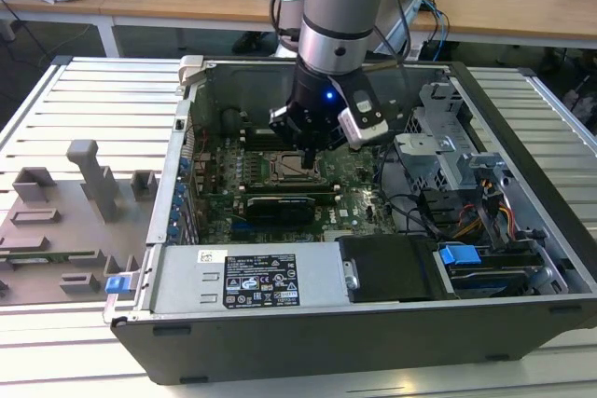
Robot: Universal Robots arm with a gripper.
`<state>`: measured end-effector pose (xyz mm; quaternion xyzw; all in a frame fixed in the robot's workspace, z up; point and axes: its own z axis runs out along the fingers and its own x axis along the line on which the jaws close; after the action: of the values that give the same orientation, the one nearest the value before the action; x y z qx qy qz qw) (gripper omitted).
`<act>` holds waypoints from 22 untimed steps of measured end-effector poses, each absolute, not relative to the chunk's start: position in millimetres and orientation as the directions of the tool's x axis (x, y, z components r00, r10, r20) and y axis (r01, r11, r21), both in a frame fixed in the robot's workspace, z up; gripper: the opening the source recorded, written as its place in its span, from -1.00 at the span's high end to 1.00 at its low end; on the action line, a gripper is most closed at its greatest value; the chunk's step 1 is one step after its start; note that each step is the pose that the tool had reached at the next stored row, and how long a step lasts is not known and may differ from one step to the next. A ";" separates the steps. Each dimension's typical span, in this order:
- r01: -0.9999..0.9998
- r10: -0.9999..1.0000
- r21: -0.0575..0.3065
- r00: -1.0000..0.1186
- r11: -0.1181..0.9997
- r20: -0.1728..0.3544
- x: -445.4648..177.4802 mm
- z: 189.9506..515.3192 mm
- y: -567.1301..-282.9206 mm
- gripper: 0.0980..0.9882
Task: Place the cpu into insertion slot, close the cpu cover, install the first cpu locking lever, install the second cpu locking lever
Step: 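Install the second cpu locking lever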
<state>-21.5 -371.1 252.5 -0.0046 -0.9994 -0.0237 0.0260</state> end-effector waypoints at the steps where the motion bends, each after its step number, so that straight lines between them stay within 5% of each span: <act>1: 0.010 0.008 0.047 -0.999 0.999 0.052 -21.5 251.8 -371.1 0.98; 8: 0.010 0.007 0.053 -0.999 0.999 0.052 -21.8 242.5 -371.4 0.98; 16: 0.010 0.004 0.121 -0.999 0.993 0.052 -40.2 240.4 -378.8 0.98; 22: 0.008 0.002 0.130 -0.999 0.991 0.052 -45.8 226.7 -385.2 0.98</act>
<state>-45.8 -385.2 226.7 -0.0025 -0.9975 -0.0655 0.0260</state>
